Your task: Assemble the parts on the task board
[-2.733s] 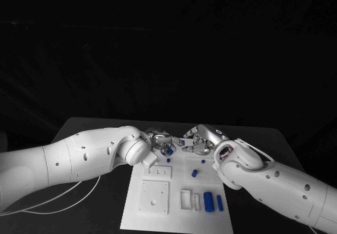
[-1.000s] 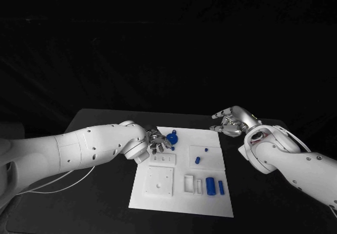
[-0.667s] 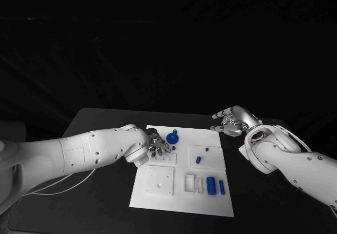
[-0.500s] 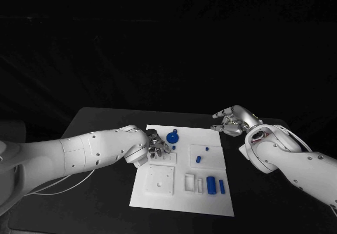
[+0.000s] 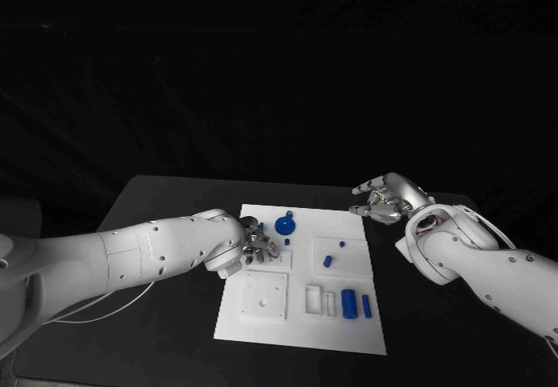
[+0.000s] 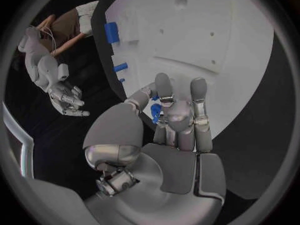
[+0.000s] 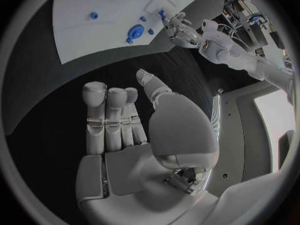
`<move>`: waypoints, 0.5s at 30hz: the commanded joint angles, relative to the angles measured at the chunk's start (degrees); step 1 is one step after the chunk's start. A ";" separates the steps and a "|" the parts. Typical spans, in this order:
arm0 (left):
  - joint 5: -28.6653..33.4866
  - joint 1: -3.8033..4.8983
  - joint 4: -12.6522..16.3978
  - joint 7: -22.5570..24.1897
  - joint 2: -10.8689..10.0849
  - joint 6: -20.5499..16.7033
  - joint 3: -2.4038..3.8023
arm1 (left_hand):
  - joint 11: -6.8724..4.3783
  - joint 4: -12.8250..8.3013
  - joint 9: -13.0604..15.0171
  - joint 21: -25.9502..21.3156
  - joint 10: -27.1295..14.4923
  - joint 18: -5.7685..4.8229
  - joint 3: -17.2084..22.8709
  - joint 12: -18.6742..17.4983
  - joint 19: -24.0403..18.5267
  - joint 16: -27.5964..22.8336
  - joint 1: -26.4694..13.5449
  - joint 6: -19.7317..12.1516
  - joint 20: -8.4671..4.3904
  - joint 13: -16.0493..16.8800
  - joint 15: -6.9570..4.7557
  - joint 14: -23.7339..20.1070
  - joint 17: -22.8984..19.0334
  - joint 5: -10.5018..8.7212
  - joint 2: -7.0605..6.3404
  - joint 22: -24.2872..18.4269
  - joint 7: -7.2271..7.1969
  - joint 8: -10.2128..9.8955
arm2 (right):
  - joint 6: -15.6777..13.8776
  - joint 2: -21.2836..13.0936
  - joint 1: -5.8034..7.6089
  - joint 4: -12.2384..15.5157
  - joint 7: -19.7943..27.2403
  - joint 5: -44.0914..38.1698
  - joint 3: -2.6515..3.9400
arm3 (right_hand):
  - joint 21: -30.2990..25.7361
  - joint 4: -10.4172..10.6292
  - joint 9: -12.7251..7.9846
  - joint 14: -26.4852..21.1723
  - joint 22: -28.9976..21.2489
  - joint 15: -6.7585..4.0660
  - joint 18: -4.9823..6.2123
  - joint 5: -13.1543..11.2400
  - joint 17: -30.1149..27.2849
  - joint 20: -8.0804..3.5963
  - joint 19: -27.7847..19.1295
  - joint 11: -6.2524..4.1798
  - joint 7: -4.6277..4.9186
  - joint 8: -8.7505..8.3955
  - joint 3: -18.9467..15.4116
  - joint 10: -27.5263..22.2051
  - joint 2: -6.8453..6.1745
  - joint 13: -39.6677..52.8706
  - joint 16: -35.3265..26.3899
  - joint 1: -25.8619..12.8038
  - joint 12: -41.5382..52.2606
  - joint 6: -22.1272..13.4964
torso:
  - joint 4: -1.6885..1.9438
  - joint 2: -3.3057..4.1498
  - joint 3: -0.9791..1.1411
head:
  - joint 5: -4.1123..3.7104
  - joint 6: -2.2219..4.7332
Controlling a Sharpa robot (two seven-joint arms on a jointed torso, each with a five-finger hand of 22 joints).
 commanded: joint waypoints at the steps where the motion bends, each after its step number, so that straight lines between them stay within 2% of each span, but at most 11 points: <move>1: -0.88 -0.10 -0.08 -0.38 -0.02 1.80 0.03 | -0.40 -0.17 31.05 -0.73 2.69 -0.24 0.04 0.11 0.45 0.01 -0.08 12.39 -0.15 0.00 -0.13 -0.01 -0.08 -0.08 0.79 0.55 -6.32 0.12 | 0.67 0.08 -0.08 0.02 0.38 -0.05 0.03 | -0.07 0.12 -0.05 -0.36 4.52 -0.12 0.36 0.32 -0.04 -0.16 0.22 -0.05 0.06 -0.29 0.35 -0.42 -0.12 -0.01 -0.27 -0.60 0.02 0.43 | 0.05 -0.02 -0.12 | -0.11 -0.16; 4: -1.02 -0.15 -0.08 -0.46 -0.11 1.94 0.03 | -0.37 -0.40 31.29 -1.61 2.73 -0.38 0.06 0.16 0.82 0.08 -0.42 12.41 -0.21 0.03 -0.07 -0.12 -0.10 -0.16 0.90 1.55 -6.31 0.10 | 0.69 0.10 -0.10 -0.01 0.38 -0.05 0.03 | -0.07 0.12 -0.05 -0.36 4.52 -0.12 0.36 0.32 -0.04 -0.16 0.22 -0.05 0.06 -0.29 0.35 -0.42 -0.12 -0.01 -0.27 -0.60 0.02 0.43 | 0.09 -0.03 -0.16 | -0.06 -0.24; 15: -2.50 -0.22 0.13 -0.42 -0.50 2.62 0.04 | -0.40 -0.15 31.33 -2.22 2.70 -0.23 -0.12 0.15 1.10 0.11 -0.24 12.42 -0.11 0.04 -0.12 0.00 -0.14 -0.24 0.93 2.41 -6.34 0.12 | 0.80 0.13 -0.17 -0.08 0.38 -0.02 0.03 | 0.09 0.02 -0.05 -0.33 4.55 -0.13 0.35 0.58 0.00 -0.18 0.25 -0.06 0.05 -0.29 0.61 -0.42 -0.16 0.00 -0.20 -0.75 0.07 0.52 | 0.00 -0.02 -0.09 | 0.07 -0.38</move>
